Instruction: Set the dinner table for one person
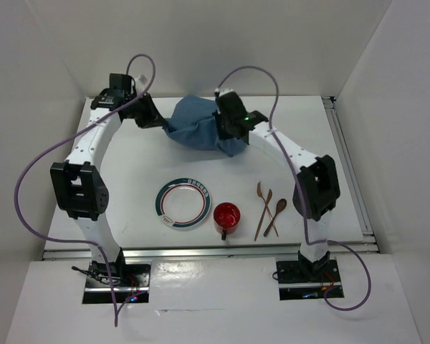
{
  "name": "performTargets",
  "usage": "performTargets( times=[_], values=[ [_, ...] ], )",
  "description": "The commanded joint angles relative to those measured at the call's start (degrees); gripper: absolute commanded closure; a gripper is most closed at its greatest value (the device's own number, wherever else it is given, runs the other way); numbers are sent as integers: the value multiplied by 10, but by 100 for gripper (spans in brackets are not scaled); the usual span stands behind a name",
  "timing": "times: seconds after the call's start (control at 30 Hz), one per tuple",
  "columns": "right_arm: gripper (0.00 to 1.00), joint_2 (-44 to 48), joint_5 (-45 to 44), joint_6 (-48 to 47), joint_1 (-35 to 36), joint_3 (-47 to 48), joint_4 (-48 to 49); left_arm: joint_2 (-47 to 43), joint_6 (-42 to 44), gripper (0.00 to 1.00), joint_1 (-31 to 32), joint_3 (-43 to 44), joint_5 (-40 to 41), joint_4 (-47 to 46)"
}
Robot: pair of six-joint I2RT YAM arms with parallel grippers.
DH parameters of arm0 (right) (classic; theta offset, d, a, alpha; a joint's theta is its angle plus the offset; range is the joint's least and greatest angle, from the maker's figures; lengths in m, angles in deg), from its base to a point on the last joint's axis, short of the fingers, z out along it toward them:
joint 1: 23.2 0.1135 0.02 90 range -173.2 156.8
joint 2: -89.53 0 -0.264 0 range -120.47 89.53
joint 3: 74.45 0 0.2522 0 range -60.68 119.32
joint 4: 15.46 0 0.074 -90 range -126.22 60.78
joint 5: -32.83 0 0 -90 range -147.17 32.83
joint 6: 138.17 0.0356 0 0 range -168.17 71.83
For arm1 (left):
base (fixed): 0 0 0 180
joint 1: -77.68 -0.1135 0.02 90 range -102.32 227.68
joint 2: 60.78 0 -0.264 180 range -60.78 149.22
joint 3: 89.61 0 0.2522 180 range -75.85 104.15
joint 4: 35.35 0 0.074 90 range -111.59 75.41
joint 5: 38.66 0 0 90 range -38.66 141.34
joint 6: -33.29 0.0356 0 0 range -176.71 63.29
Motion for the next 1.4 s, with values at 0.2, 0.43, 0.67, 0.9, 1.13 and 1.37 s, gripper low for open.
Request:
performTargets(
  times=[0.2, 0.43, 0.67, 0.9, 1.13, 1.37],
  values=[
    [100, 126, 41, -53, -8, 128, -20, -120, -26, 100, -62, 76, -54, -23],
    [100, 183, 73, -74, 3, 161, -4, -196, -57, 100, -130, 130, -54, -23],
    [100, 222, 86, -80, 3, 145, 59, -204, -90, 100, -153, 210, -27, -91],
    [100, 163, 126, -39, -38, 122, 65, 0, -120, 100, -104, 351, -36, -142],
    [100, 115, 231, 106, -173, -47, 75, 230, -114, 14, -66, 451, 14, -131],
    [100, 50, 235, 158, -244, -156, 93, 161, -57, 0, -66, 381, 33, -76]
  ],
)
